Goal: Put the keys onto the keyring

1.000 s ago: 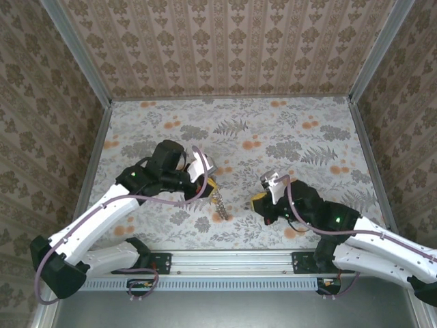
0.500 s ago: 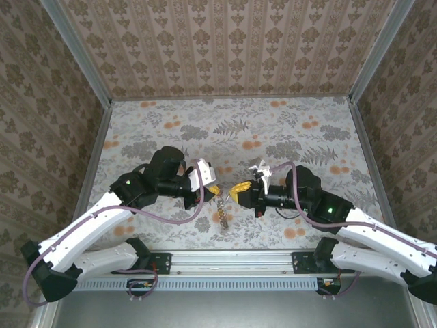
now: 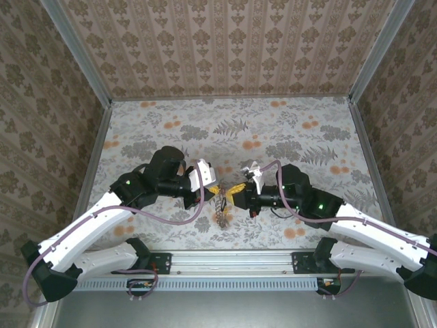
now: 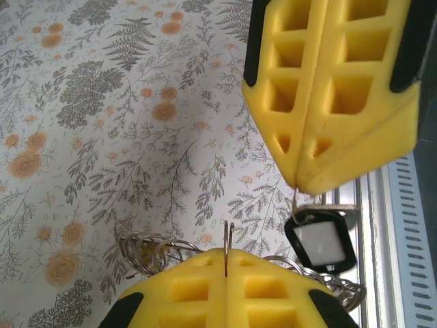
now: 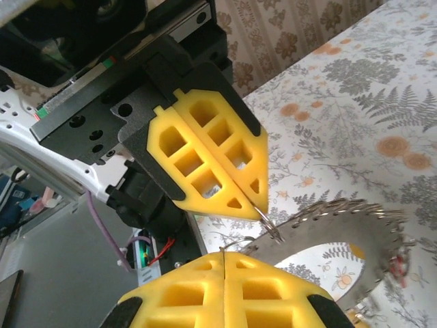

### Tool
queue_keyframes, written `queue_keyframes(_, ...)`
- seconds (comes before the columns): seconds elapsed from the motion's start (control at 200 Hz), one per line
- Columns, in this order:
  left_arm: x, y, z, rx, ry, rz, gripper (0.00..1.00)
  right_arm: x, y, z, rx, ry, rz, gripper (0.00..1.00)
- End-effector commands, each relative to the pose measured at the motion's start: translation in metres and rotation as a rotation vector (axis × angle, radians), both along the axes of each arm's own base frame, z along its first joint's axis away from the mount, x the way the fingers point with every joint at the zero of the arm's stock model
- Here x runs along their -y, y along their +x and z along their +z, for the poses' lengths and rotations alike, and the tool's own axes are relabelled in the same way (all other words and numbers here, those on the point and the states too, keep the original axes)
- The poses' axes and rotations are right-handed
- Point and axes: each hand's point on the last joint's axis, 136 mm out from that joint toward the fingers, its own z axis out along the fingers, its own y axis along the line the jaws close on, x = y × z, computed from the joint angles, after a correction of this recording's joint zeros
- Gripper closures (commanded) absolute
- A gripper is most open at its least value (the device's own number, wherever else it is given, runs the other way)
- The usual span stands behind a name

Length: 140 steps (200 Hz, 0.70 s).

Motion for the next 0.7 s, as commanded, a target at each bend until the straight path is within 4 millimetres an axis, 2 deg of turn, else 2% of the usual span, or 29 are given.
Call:
queue_keyframes(0.0,0.006,-0.004,0.022,0.058,-0.068,-0.047,1.0,0.014,0.004,0.002,0.072,-0.03,-0.055,1.0)
queue_keyframes(0.125,0.006,-0.008,0.023,0.049,-0.075,-0.064,1.0,0.019,0.008,0.006,0.143,-0.032,-0.076,1.0)
queue_keyframes(0.695,0.012,-0.018,0.025,-0.026,-0.103,-0.127,1.0,0.003,0.0,0.005,0.226,0.005,0.015,1.0)
